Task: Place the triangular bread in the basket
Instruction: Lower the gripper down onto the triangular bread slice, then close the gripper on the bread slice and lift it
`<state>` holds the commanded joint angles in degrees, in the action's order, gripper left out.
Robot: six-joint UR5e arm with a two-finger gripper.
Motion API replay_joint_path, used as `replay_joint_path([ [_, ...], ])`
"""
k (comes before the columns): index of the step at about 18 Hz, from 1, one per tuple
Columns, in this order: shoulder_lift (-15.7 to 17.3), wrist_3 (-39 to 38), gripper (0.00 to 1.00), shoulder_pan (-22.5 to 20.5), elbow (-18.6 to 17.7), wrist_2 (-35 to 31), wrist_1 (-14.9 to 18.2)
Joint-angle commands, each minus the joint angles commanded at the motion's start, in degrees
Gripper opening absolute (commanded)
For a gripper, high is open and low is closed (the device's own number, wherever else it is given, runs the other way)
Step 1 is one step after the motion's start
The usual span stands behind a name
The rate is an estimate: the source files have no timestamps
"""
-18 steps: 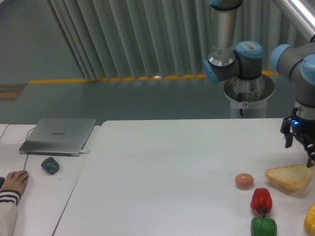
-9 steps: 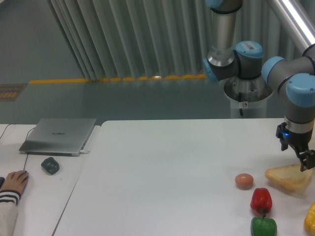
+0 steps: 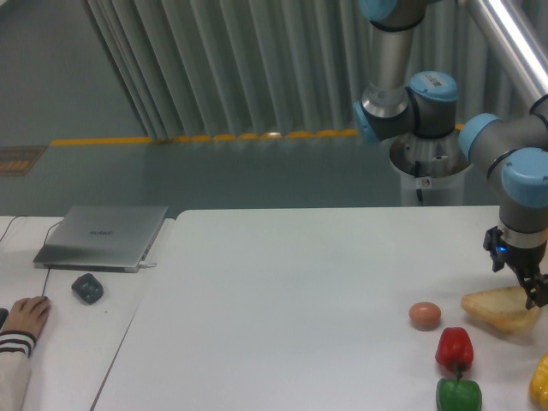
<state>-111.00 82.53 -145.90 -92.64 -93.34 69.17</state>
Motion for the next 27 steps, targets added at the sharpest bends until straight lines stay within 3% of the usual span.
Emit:
replay_joint_path([
  [16,-3.9,-2.8,0.99,0.7,1.5,-0.3,-1.2],
  [17,-3.9,-2.7,0.88,0.7,1.6,-0.4,-1.1],
  [22,-3.7,-2.5,0.17,1.0,1.8,-3.6,-0.4],
  [23,-3.7,-2.5,0.08,1.3,1.9,-4.1,-0.3],
  [27,-3.7,-2.5,0.05,1.3,3.7,-4.5,2.9],
])
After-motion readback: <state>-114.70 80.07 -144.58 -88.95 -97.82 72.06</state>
